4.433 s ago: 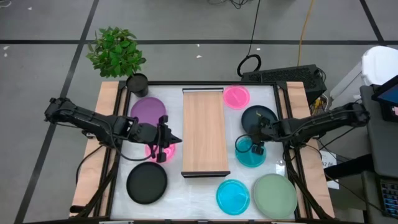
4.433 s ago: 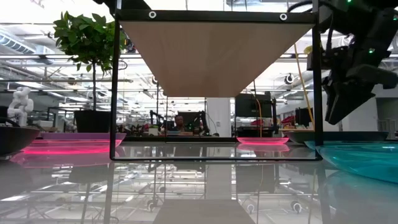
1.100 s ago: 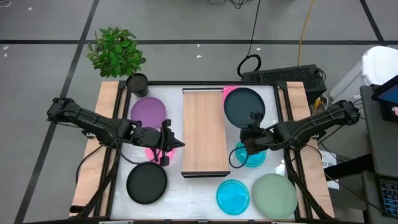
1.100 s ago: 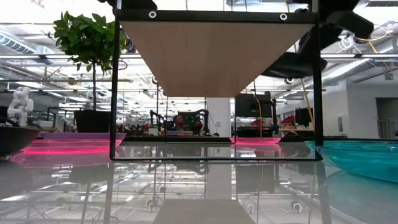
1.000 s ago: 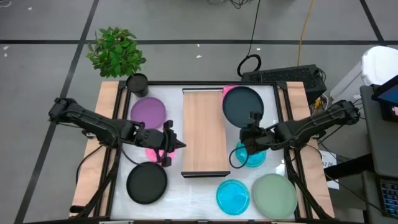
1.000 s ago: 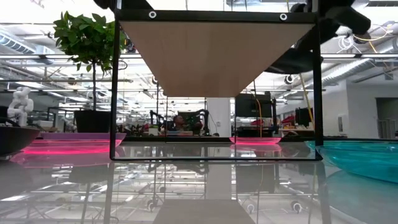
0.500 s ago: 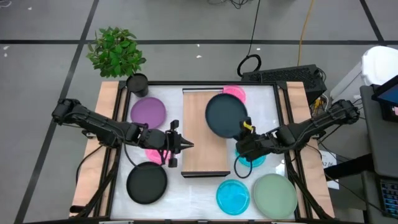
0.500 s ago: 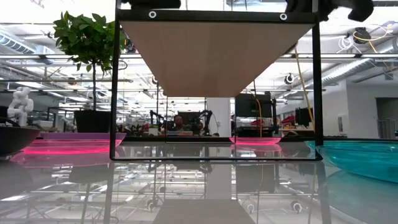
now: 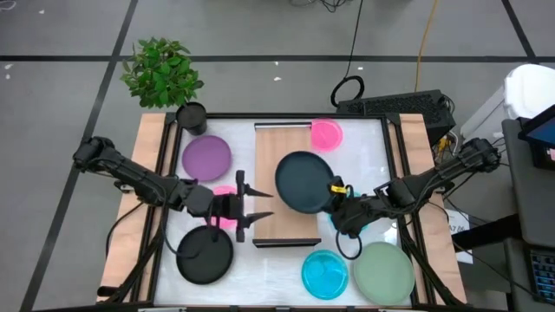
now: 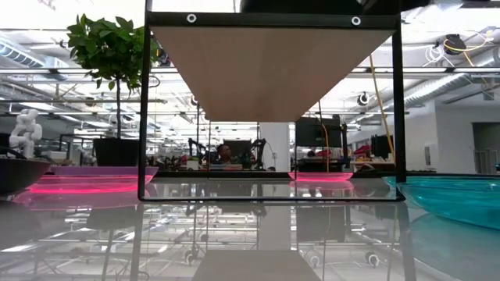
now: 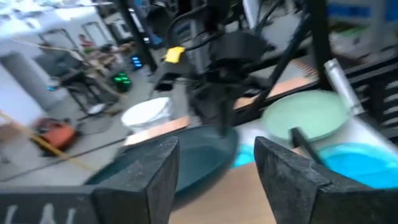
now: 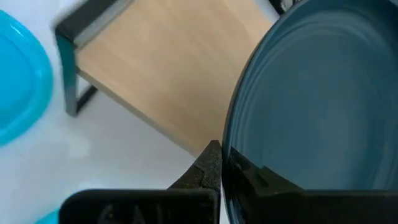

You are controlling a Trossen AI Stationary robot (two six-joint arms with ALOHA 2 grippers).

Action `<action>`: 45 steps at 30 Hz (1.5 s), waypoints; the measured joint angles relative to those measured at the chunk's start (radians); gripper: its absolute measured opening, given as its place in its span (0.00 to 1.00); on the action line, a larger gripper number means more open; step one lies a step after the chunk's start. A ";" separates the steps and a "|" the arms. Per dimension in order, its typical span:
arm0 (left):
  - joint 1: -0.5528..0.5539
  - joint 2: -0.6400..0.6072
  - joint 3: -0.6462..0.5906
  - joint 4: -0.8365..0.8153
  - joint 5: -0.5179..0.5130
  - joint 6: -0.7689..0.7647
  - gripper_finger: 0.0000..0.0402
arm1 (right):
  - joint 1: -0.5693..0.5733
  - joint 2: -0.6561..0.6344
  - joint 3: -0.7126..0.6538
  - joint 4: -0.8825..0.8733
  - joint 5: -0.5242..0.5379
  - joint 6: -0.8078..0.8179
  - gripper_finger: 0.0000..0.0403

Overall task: Place and stack plates onto a shelf
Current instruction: Put the dark green plate on the shelf

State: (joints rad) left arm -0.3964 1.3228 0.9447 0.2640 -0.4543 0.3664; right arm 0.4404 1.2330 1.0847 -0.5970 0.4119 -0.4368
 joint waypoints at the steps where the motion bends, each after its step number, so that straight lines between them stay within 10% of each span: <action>1: -0.003 0.000 0.000 0.000 -0.018 0.015 0.55 | 0.000 0.003 0.000 0.010 -0.012 -0.001 0.00; 20: -0.010 0.329 0.577 -1.011 0.044 0.060 0.45 | 0.000 0.107 0.000 0.050 -0.102 -0.128 0.00; 45: 0.025 0.389 0.596 -1.078 0.162 0.315 0.06 | 0.000 0.108 -0.001 0.047 -0.103 -0.202 0.00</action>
State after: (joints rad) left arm -0.3710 1.7114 1.5406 -0.8142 -0.2927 0.6810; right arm 0.4404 1.3415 1.0840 -0.5503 0.3088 -0.6390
